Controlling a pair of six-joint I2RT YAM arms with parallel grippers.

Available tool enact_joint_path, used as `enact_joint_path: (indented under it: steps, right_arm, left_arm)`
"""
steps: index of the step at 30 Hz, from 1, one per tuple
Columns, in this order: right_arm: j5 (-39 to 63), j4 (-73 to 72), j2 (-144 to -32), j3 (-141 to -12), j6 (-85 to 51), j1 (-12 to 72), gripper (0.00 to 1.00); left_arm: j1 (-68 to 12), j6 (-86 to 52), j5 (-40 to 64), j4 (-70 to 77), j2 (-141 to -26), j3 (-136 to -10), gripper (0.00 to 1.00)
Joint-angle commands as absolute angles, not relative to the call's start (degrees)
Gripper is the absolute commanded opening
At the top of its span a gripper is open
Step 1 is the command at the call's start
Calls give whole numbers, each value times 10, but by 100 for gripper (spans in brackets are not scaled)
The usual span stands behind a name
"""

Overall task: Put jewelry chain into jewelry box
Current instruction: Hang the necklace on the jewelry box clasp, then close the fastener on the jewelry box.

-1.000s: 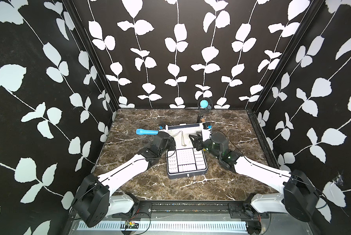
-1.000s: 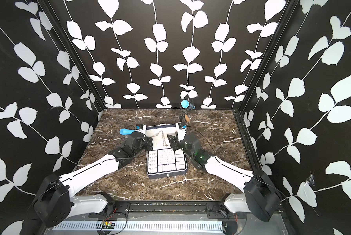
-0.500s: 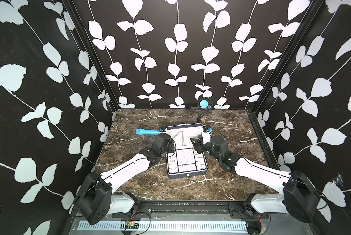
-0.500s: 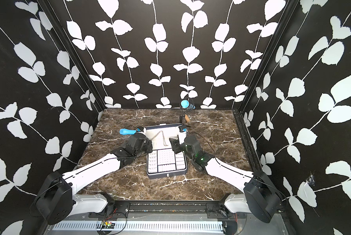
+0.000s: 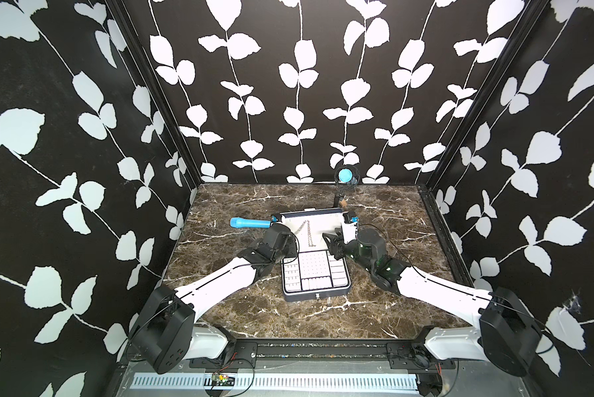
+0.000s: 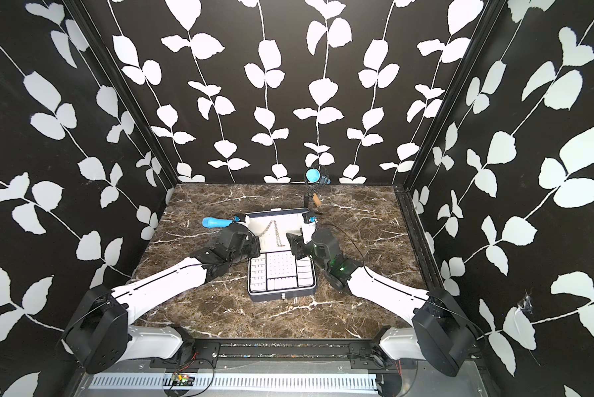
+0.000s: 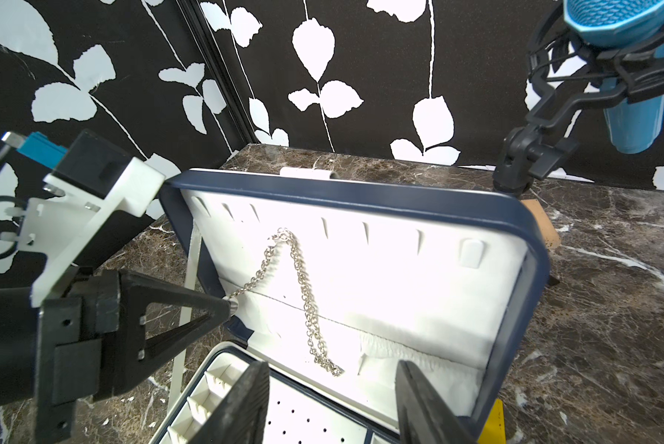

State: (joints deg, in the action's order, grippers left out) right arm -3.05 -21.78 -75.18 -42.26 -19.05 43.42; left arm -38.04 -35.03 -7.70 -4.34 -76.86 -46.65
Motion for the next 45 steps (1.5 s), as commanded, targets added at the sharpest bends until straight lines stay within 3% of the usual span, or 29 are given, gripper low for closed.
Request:
enact_joint_path:
  steps: [1, 13, 25, 45]
  right_arm:
    - [-41, -233, -742, -422, -189, 431, 55]
    - [-47, -237, -735, -415, -186, 431, 55]
    - [-51, -246, -729, -408, -190, 431, 55]
    - [-58, -246, -724, -399, -186, 431, 56]
  left_arm:
    - [-385, -351, -38, -58, -788, -481, 0]
    - [-397, -348, -29, -25, -794, -467, 0]
    - [-426, -316, -55, 177, -738, -369, 0]
    - [-435, -306, -94, 155, -818, -394, 0]
